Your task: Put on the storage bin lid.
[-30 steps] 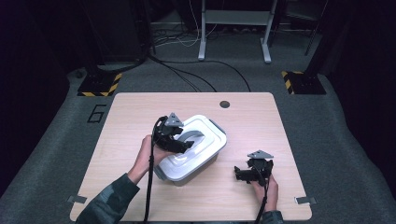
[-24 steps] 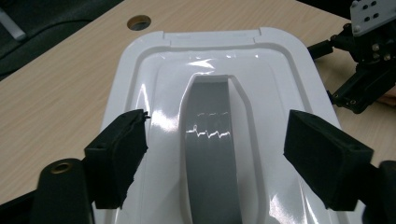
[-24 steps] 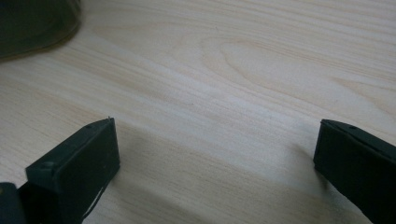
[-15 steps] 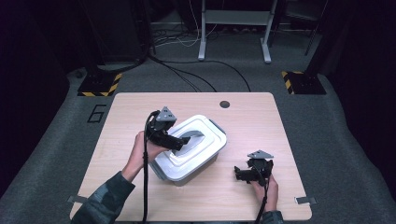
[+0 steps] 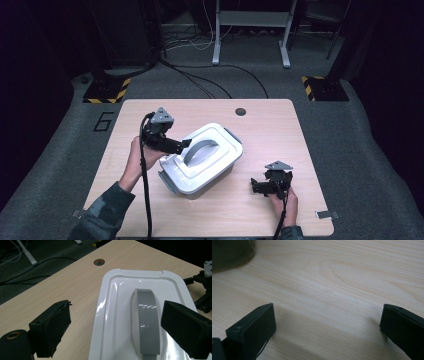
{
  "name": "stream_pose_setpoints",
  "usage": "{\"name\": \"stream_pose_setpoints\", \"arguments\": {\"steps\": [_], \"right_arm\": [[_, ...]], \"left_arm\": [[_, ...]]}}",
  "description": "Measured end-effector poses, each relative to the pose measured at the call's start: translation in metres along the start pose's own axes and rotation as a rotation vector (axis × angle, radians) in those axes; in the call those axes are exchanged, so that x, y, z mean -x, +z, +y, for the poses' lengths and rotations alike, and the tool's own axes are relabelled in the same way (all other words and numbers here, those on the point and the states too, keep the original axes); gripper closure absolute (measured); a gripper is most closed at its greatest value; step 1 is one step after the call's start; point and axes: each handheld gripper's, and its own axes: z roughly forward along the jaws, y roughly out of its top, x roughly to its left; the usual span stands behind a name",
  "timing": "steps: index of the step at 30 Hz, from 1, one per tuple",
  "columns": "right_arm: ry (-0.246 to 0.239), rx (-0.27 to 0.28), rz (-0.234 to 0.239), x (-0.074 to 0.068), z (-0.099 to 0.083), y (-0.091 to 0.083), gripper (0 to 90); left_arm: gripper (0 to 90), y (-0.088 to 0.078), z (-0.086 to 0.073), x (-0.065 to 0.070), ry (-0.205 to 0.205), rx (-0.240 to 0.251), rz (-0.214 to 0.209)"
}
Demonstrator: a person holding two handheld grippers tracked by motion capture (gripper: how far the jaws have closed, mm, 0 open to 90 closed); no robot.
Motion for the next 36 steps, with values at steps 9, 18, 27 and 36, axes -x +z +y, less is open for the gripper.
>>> {"name": "stream_pose_setpoints", "arguments": {"steps": [9,18,27,36], "right_arm": [[0.0,0.0,0.0,0.0,0.0,0.0,0.0],[0.0,0.0,0.0,0.0,0.0,0.0,0.0],[0.0,0.0,0.0,0.0,0.0,0.0,0.0],[0.0,0.0,0.0,0.0,0.0,0.0,0.0]], "left_arm": [[7.2,-0.013,-0.007,-0.026,-0.038,0.004,0.043],[4.9,-0.019,-0.02,-0.051,-0.102,0.005,0.09],[1.1,-0.016,-0.047,-0.085,-0.208,-0.019,0.138],[0.0,0.004,-0.089,-0.12,-0.323,-0.072,0.144]]}}
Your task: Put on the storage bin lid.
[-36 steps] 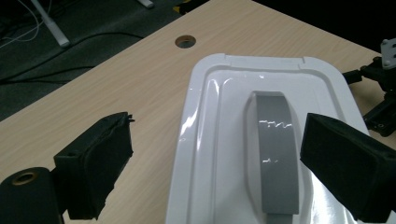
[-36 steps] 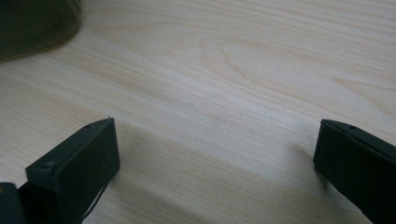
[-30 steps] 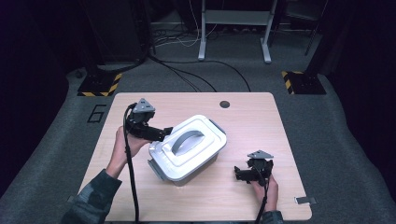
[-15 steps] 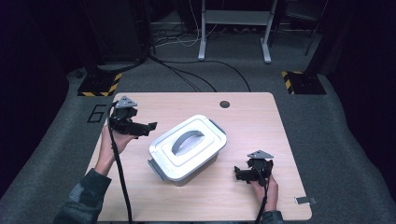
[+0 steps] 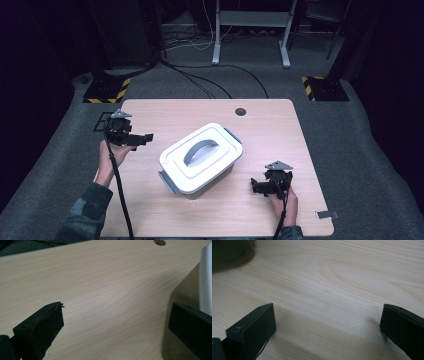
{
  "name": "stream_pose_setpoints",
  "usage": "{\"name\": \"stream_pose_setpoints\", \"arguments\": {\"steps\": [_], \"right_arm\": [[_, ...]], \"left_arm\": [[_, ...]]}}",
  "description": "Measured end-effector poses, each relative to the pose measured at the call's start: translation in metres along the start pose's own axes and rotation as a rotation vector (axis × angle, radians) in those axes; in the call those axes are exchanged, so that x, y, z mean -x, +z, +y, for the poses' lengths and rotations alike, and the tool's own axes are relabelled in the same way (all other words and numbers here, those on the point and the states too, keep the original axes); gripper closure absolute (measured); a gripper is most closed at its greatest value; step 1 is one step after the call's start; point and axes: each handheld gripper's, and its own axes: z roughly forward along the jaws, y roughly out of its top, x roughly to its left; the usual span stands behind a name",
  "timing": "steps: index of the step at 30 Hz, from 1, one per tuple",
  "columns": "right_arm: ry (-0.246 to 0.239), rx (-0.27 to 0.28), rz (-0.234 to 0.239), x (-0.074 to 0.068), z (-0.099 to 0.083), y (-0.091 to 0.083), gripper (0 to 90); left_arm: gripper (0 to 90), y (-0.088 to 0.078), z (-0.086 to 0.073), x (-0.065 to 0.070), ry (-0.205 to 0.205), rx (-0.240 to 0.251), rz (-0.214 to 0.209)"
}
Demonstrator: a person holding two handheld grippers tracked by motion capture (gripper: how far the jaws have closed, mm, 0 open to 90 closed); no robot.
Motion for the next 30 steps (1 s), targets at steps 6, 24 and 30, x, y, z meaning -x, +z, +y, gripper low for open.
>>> {"name": "stream_pose_setpoints", "arguments": {"steps": [6,24,30], "right_arm": [[0.0,0.001,0.0,0.0,0.0,0.0,0.0],[0.0,0.0,0.0,0.0,0.0,0.0,0.0],[0.0,0.001,0.0,0.0,0.0,0.0,0.0]], "left_arm": [[0.0,0.025,-0.027,-0.025,-0.068,-0.039,0.012],[0.0,0.068,-0.083,-0.042,-0.056,-0.11,0.054],[0.0,0.073,-0.094,-0.041,-0.041,-0.066,0.08]]}}
